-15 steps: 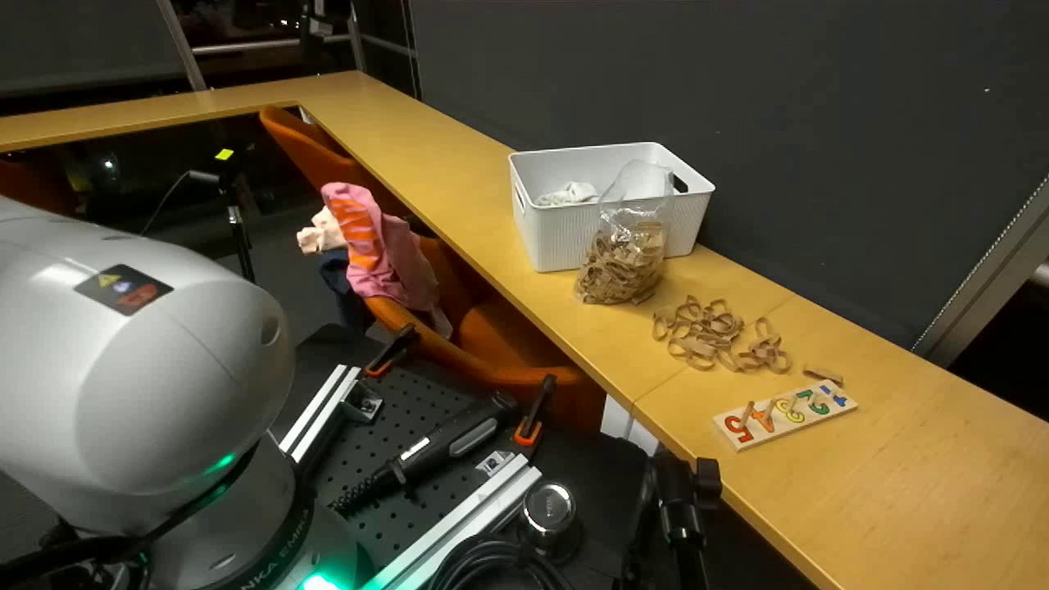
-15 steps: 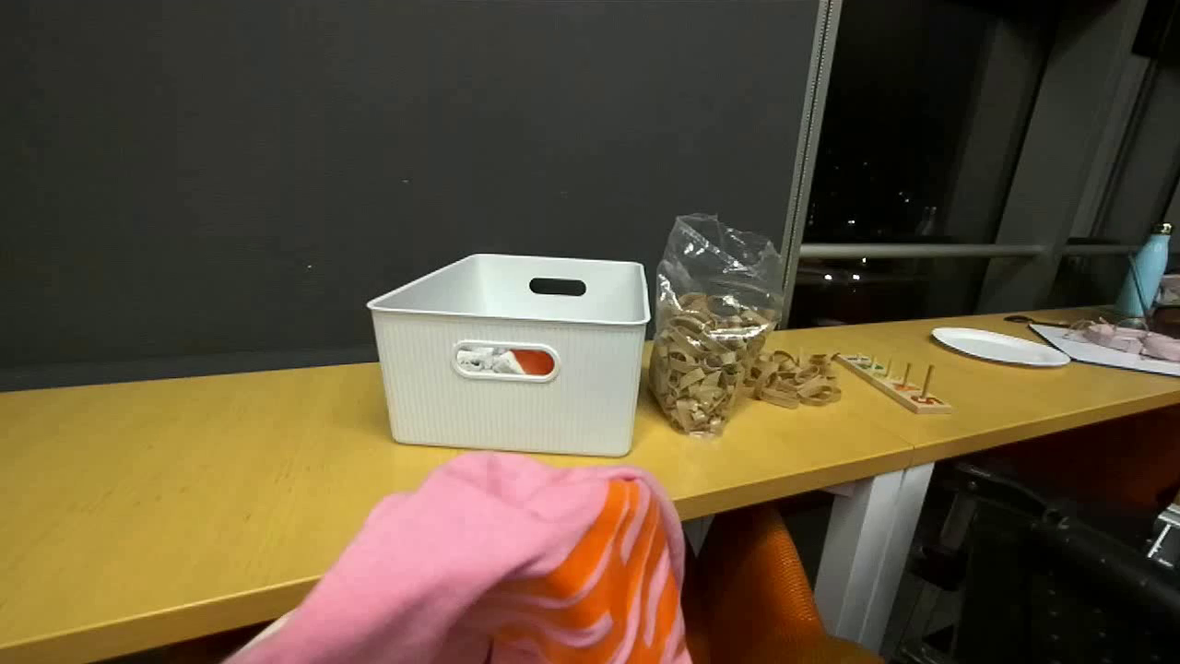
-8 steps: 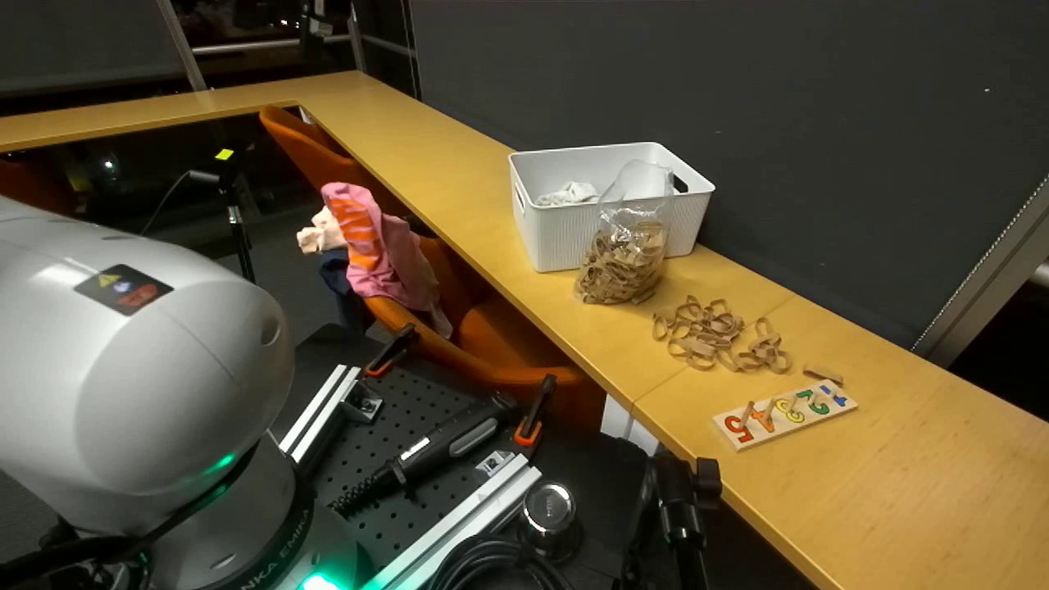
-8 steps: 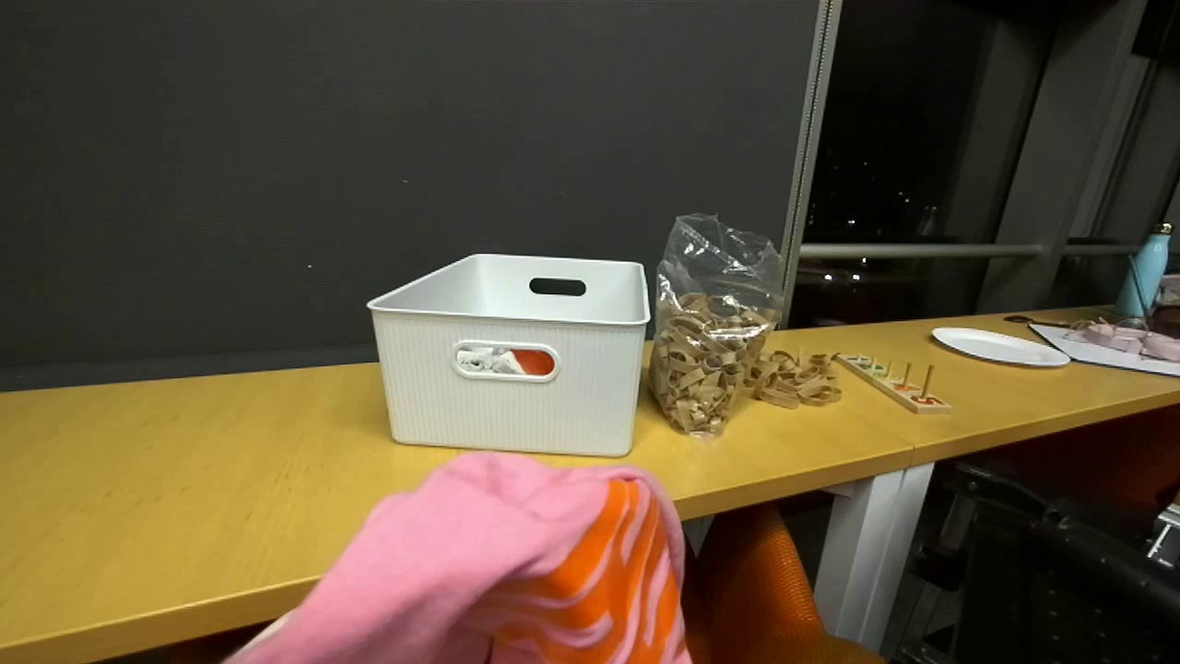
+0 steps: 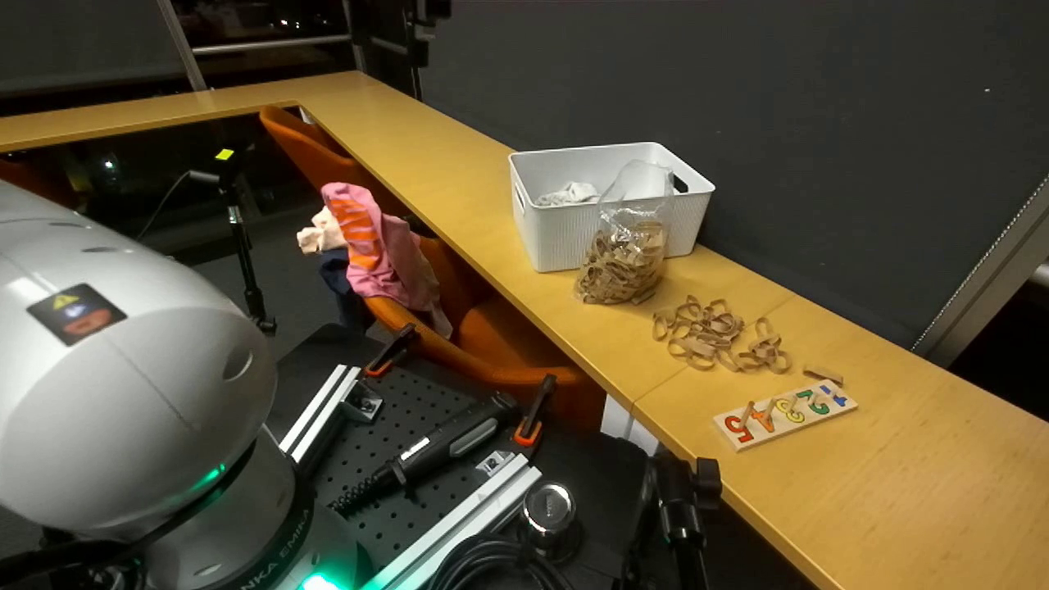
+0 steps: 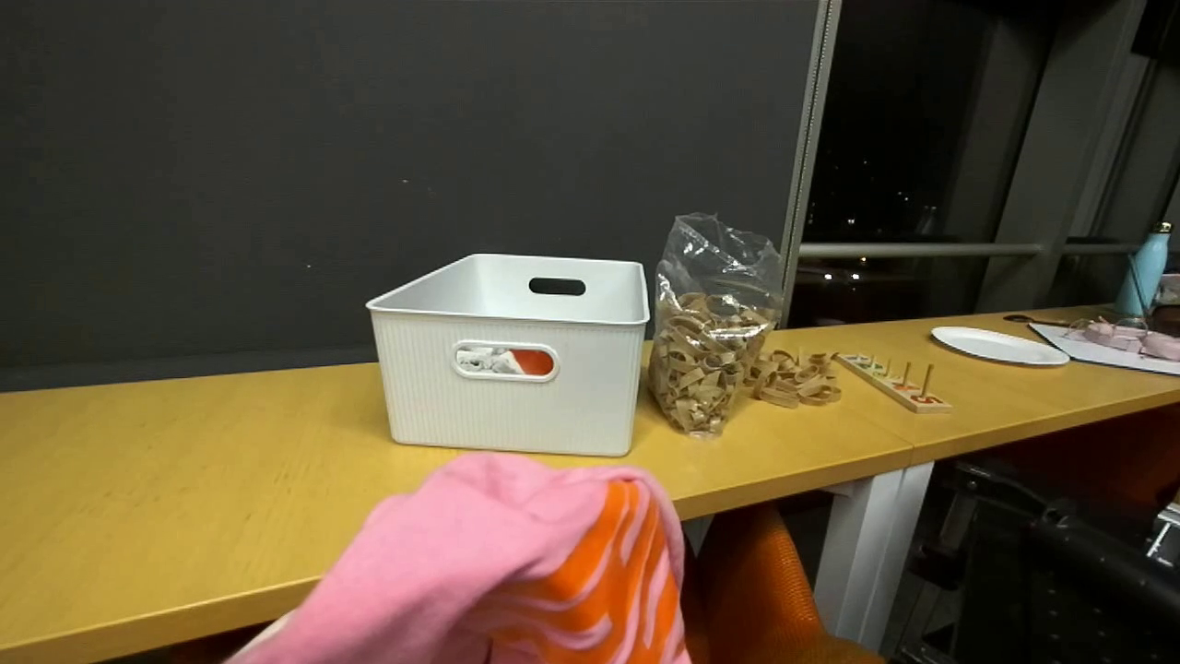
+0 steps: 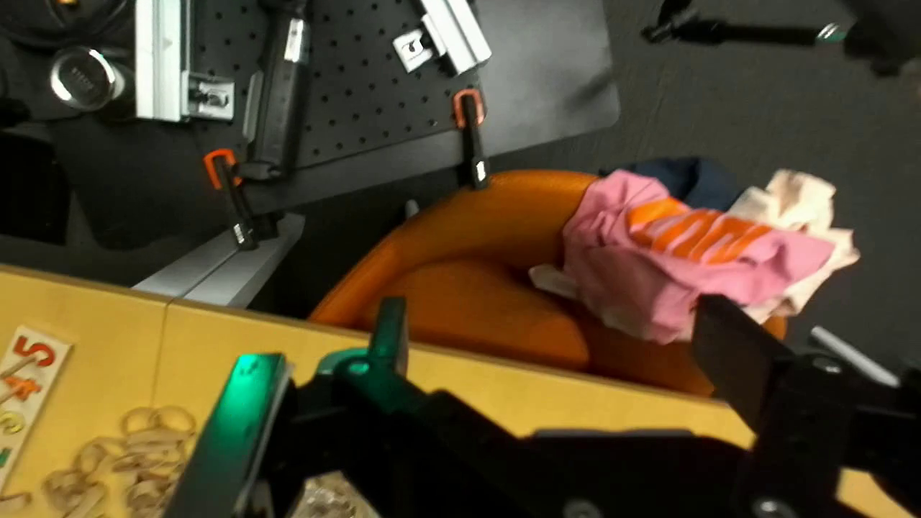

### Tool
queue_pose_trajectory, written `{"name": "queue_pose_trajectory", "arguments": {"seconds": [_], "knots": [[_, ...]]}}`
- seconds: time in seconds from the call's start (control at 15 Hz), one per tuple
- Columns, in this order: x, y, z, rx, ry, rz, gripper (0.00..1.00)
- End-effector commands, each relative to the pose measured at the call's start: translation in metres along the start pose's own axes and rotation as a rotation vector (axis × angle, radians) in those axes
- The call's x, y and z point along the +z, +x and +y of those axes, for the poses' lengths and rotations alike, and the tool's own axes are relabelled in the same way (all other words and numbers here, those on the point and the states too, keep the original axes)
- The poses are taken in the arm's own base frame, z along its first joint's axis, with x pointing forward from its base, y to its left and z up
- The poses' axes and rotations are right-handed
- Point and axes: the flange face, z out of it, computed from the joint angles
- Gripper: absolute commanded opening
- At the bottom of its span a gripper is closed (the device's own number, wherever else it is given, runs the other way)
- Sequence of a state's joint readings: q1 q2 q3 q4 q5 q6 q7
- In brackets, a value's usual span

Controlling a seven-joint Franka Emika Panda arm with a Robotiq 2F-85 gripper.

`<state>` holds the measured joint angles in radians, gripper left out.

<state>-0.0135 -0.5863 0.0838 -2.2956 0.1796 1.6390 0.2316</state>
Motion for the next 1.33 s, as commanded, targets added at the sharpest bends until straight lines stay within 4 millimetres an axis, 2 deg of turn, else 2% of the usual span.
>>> {"name": "queue_pose_trajectory", "arguments": {"seconds": [0.0,0.13,0.4,0.67,0.73,0.8,0.93,1.13,1.27], "knots": [[0.024,0.040,0.038,0.102,-0.055,0.156,1.00],[0.038,0.064,0.059,0.156,-0.070,0.262,1.00],[0.047,0.104,0.099,0.277,-0.108,0.437,1.00],[0.048,0.119,0.124,0.341,-0.067,0.487,1.00],[0.046,0.117,0.127,0.344,-0.036,0.477,1.00],[0.055,0.115,0.122,0.333,-0.077,0.461,1.00],[0.052,0.116,0.128,0.349,-0.063,0.462,1.00],[0.051,0.116,0.128,0.350,-0.057,0.465,1.00],[0.055,0.145,0.128,0.461,-0.065,0.494,1.00]]}}
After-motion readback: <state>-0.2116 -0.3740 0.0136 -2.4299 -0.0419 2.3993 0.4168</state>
